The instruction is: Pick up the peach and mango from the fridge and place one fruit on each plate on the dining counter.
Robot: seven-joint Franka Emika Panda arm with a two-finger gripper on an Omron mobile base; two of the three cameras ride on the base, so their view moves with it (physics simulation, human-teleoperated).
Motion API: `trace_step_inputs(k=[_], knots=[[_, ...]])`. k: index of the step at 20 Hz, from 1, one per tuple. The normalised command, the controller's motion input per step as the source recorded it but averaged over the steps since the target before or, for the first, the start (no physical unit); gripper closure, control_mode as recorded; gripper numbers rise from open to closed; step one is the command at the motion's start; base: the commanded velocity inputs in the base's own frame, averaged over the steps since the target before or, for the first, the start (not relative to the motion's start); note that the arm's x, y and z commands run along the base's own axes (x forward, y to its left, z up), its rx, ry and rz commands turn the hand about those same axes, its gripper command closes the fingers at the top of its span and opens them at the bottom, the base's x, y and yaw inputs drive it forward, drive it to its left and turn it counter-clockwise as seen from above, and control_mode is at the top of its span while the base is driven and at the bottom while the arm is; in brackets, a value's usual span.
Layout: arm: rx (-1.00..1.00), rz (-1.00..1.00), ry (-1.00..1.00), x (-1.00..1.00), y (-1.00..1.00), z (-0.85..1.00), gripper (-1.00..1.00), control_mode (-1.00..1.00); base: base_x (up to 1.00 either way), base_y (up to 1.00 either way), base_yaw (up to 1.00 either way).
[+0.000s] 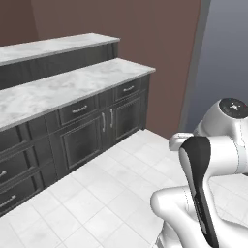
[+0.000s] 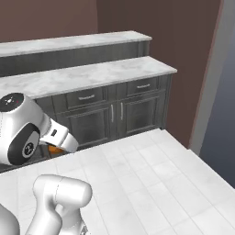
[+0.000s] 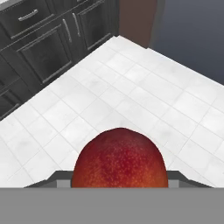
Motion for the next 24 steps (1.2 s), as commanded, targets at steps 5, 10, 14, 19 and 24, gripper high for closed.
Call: trace_step_inputs(k=[5, 10, 14, 19, 24], knots=[[0.00, 0.00, 0.00, 0.00, 0.00, 0.00, 1.00, 1.00, 1.00, 0.72, 0.00], [0.00, 0.00, 0.00, 0.00, 0.00, 0.00, 1.00, 1.00, 1.00, 0.88, 0.00], [0.00, 0.00, 0.00, 0.00, 0.00, 0.00, 1.00, 1.00, 0.91, 0.99, 0.00], [0.00, 0.00, 0.00, 0.00, 0.00, 0.00, 1.00, 1.00, 0.65, 1.00, 0.00], [0.00, 0.00, 0.00, 0.00, 0.00, 0.00, 1.00, 1.00, -0.01, 1.00, 0.01]])
